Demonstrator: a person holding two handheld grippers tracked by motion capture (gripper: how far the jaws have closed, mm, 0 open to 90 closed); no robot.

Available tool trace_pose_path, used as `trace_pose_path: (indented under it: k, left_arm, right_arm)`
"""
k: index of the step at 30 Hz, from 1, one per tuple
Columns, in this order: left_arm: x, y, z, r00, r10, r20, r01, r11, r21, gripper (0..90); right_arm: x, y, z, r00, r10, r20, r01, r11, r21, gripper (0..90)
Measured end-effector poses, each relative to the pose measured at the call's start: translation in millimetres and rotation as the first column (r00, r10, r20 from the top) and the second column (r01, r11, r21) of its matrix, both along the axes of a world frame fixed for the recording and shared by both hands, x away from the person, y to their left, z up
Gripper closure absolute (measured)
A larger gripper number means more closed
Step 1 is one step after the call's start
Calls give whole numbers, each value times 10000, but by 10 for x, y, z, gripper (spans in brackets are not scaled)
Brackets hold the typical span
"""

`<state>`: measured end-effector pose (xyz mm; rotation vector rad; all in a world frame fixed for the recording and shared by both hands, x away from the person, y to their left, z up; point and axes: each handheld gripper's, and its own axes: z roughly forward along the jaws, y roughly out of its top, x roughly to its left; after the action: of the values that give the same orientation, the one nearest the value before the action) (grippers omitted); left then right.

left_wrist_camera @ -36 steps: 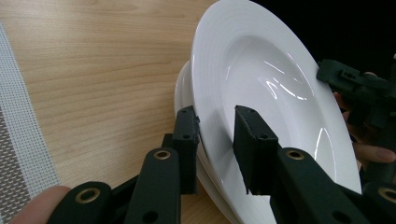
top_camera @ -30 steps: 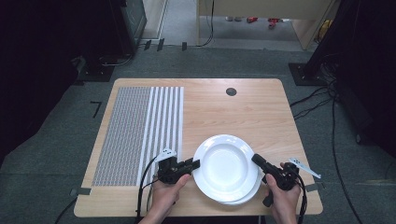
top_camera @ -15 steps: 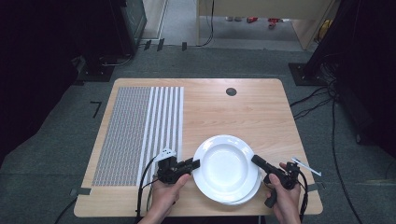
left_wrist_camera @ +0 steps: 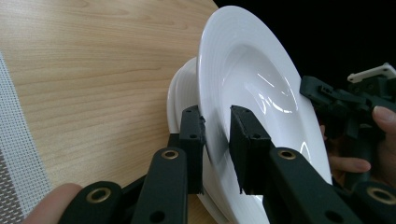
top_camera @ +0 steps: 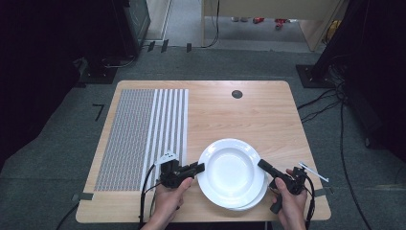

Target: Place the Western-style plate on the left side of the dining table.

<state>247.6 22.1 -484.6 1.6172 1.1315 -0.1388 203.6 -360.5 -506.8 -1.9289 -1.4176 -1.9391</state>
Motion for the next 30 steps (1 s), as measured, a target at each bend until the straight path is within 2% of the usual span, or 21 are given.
trace_pose_path:
  k: [3,8,12,16,21,23,30]
  left_arm:
    - [15,33,9,10000,86,-36,-86,9999,-130,772]
    - [43,82,19,9998,124,-141,-127,9997,-214,775]
    - [59,125,50,9998,106,-175,-111,9995,-305,783]
    - [77,177,71,9996,146,-236,-158,9985,-521,794]
    - [111,287,173,9996,273,-56,-276,9973,-686,800]
    - [119,329,212,9991,402,93,-395,9968,-694,802]
    - [177,521,296,9964,836,134,-819,9919,-966,809]
  right_arm:
    - [-3,25,28,9999,9,152,-14,9995,325,858]
    - [12,73,66,9992,-22,390,2,9987,513,864]
    - [35,114,116,9983,-56,579,35,9993,366,857]
    - [55,151,148,9982,-26,606,11,9997,249,854]
    - [132,243,183,9983,9,583,-40,9986,530,852]
    - [163,286,195,9985,61,545,-92,9983,574,848]
    - [288,473,261,9980,331,536,-367,9970,685,848]
